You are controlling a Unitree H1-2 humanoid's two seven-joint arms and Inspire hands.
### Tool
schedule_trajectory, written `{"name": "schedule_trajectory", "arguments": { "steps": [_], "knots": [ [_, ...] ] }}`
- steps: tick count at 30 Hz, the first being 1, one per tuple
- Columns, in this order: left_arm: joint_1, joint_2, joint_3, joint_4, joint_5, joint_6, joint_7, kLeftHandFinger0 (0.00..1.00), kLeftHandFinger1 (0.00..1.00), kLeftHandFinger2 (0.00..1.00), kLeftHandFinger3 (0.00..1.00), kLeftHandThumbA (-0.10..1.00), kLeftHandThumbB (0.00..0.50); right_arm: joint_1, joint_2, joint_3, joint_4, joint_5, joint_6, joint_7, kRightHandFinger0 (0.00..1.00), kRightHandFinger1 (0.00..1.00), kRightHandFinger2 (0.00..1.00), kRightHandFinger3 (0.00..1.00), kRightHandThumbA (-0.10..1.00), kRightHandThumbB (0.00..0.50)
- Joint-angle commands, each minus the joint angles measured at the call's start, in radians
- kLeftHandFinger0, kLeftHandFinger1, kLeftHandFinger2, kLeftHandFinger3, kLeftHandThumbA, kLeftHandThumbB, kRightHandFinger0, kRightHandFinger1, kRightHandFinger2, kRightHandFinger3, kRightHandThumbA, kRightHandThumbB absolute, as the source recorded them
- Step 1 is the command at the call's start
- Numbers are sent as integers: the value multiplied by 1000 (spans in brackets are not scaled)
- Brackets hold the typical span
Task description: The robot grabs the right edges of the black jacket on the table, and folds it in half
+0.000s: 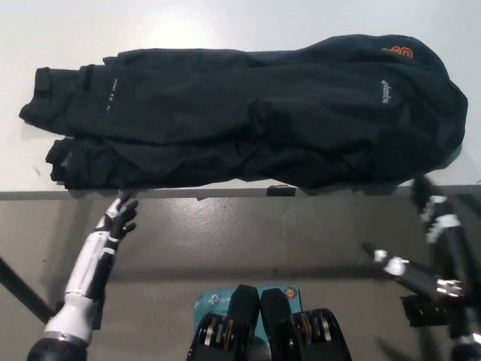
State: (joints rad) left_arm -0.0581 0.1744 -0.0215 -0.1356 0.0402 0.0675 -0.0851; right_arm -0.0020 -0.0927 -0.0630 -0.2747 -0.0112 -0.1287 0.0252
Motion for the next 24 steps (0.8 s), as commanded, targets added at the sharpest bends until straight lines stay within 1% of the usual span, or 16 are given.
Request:
{"name": "schedule_trajectory", "arguments": {
  "steps": [1, 2, 3, 4, 6, 8, 9, 10, 11, 13, 14, 15, 16, 20, 22, 24],
  "knots": [
    [11, -15, -39, -48, -35, -59, -49, 1000, 1000, 1000, 1000, 1000, 177, 28, -30, -109, -230, 109, -64, -53, 1000, 1000, 1000, 1000, 928, 177],
    [15, -14, -41, -49, -43, -64, -55, 1000, 1000, 1000, 1000, 1000, 165, 13, -39, -140, -264, 124, -45, -65, 1000, 1000, 1000, 1000, 945, 193],
    [16, -14, -42, -49, -47, -67, -55, 1000, 1000, 1000, 1000, 1000, 163, 8, -44, -151, -271, 134, -43, -63, 1000, 1000, 1000, 1000, 948, 190],
    [18, -14, -43, -47, -48, -73, -57, 1000, 1000, 1000, 1000, 1000, 157, -9, -58, -172, -277, 144, -32, -67, 1000, 1000, 1000, 1000, 975, 212],
    [26, -15, -45, -50, -48, -74, -53, 1000, 1000, 1000, 1000, 1000, 166, -38, -84, -206, -276, 162, -13, -62, 1000, 1000, 1000, 1000, 1000, 238],
    [36, -15, -45, -54, -49, -73, -52, 1000, 1000, 1000, 1000, 1000, 167, -61, -101, -225, -271, 180, 9, -56, 1000, 1000, 1000, 1000, 1000, 237],
    [39, -16, -44, -53, -51, -77, -51, 1000, 1000, 1000, 1000, 1000, 166, -100, -125, -246, -273, 208, 76, -65, 1000, 1000, 1000, 1000, 1000, 228],
    [45, -16, -43, -54, -52, -78, -51, 1000, 1000, 1000, 1000, 1000, 165, -108, -130, -248, -273, 216, 91, -65, 1000, 1000, 1000, 1000, 1000, 232],
    [50, -15, -41, -54, -59, -82, -53, 1000, 1000, 1000, 1000, 1000, 168, -152, -151, -261, -262, 248, 153, -70, 1000, 1000, 1000, 1000, 1000, 238],
    [54, -14, -38, -50, -63, -90, -54, 1000, 1000, 1000, 1000, 1000, 168, -195, -166, -271, -247, 284, 206, -73, 1000, 1000, 1000, 1000, 1000, 221],
    [55, -12, -38, -48, -60, -98, -53, 1000, 1000, 1000, 1000, 1000, 163, -252, -190, -287, -212, 350, 268, -76, 1000, 1000, 1000, 1000, 1000, 241],
    [55, -12, -37, -47, -60, -101, -53, 1000, 1000, 1000, 1000, 1000, 163, -269, -196, -293, -202, 369, 290, -77, 1000, 1000, 1000, 1000, 1000, 240],
    [54, -13, -35, -48, -59, -91, -50, 1000, 1000, 1000, 1000, 1000, 177, -341, -220, -320, -134, 473, 374, -79, 1000, 1000, 1000, 1000, 1000, 253],
    [70, -9, -33, -49, -59, -98, -50, 1000, 1000, 1000, 1000, 1000, 172, -477, -258, -373, 101, 643, 477, -14, 1000, 1000, 1000, 1000, 1000, 258],
    [78, -7, -30, -47, -66, -105, -53, 1000, 1000, 1000, 1000, 1000, 156, -547, -287, -375, 262, 633, 495, 38, 1000, 1000, 1000, 1000, 1000, 251],
    [85, -7, -27, -48, -68, -106, -52, 1000, 1000, 1000, 1000, 1000, 161, -587, -291, -379, 345, 643, 515, 52, 1000, 1000, 1000, 1000, 1000, 235]
  ]
}}
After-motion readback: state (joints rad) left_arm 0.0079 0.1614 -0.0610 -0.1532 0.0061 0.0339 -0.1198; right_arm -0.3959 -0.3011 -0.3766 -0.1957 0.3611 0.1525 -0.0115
